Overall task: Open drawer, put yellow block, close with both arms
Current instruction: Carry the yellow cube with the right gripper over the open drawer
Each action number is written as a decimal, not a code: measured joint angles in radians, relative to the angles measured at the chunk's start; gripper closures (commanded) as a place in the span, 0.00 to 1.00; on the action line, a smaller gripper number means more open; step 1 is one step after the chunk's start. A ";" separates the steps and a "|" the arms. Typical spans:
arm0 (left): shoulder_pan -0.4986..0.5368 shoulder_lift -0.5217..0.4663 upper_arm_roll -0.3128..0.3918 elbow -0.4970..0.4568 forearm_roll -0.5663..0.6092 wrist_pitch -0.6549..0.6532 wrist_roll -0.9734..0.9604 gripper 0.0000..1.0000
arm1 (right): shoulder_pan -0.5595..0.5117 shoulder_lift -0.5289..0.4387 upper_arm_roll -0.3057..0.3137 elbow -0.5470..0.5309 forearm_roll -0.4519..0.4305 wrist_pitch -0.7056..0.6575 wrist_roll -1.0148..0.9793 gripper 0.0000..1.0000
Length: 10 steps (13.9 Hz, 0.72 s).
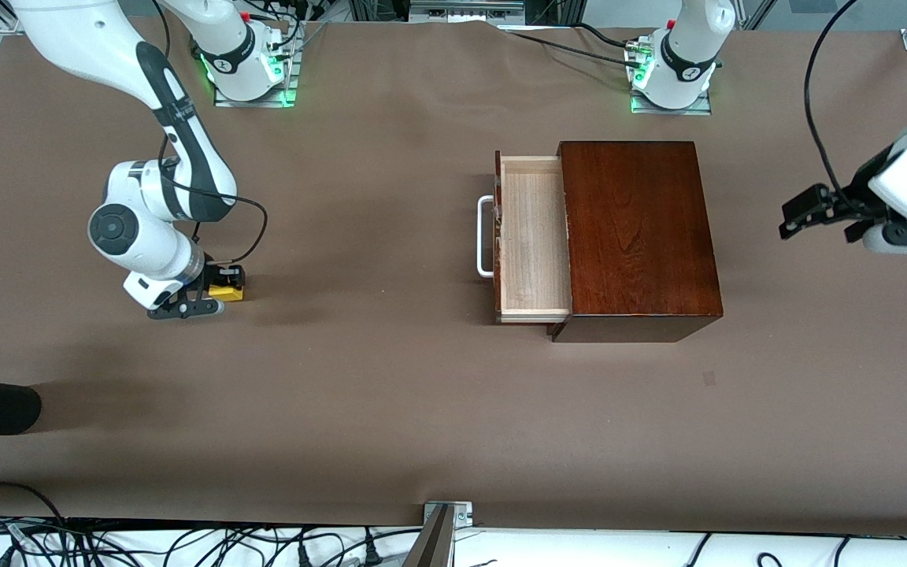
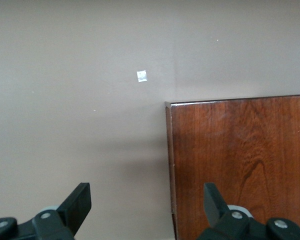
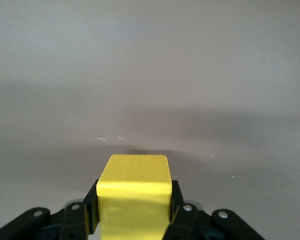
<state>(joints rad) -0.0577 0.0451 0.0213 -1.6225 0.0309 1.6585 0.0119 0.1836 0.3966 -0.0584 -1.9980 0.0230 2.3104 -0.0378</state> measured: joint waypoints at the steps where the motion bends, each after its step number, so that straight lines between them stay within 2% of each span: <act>1: -0.004 0.000 -0.004 0.003 0.010 0.000 0.000 0.00 | 0.005 -0.009 0.021 0.079 0.000 -0.099 0.000 1.00; 3: -0.007 0.006 -0.008 0.009 0.012 0.001 0.000 0.00 | 0.037 -0.024 0.059 0.242 0.000 -0.282 0.000 1.00; 5: -0.008 0.009 -0.011 0.009 0.012 0.000 0.000 0.00 | 0.126 -0.026 0.072 0.380 -0.003 -0.406 -0.003 1.00; 7: -0.008 0.010 -0.017 0.010 0.012 0.001 0.000 0.00 | 0.256 -0.019 0.077 0.468 -0.014 -0.463 -0.005 1.00; 10: -0.008 0.012 -0.020 0.012 0.012 0.002 0.000 0.00 | 0.471 0.013 0.082 0.546 -0.049 -0.469 -0.018 1.00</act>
<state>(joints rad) -0.0657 0.0574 0.0014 -1.6108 0.0427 1.6606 0.0121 0.6550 0.4092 0.0232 -1.4516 -0.0259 1.8410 -0.0559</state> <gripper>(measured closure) 0.000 0.449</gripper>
